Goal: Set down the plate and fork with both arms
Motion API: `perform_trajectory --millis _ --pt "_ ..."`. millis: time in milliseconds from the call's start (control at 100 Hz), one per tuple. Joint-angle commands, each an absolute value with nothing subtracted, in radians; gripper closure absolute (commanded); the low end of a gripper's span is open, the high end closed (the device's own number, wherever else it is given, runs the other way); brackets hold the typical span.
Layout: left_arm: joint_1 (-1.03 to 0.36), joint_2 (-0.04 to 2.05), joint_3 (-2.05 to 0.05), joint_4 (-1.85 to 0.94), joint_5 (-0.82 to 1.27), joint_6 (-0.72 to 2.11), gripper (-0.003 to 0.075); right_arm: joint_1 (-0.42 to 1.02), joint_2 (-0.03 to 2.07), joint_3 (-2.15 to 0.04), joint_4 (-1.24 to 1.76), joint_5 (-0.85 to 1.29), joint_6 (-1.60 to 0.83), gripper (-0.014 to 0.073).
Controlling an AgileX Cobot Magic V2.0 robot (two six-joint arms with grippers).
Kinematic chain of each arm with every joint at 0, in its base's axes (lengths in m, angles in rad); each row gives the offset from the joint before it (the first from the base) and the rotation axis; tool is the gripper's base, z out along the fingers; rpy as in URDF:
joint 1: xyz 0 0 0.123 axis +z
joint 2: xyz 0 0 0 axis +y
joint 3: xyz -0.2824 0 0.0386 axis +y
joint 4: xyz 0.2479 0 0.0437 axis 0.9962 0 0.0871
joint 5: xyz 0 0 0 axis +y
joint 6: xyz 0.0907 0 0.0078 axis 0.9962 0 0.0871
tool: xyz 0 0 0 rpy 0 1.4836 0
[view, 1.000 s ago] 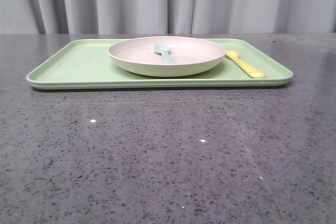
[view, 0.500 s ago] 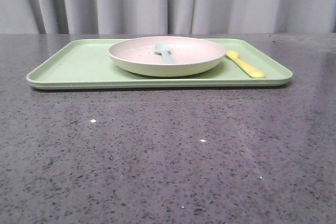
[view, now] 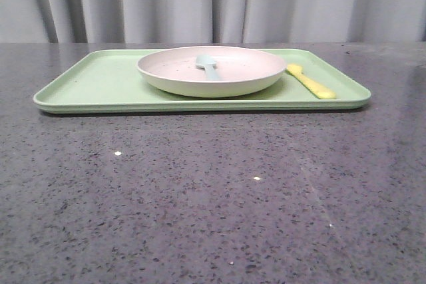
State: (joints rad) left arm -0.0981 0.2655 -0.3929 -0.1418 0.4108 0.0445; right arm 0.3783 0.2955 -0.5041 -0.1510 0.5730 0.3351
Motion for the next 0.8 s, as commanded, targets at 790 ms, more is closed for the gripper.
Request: perform_trajectory --millis 790 --pt "0.012 -0.035 0.013 -0.091 0.100 0.036 0.0741 0.376 0.303 -0.528 -0.172 0.493 0.335 0.0662"
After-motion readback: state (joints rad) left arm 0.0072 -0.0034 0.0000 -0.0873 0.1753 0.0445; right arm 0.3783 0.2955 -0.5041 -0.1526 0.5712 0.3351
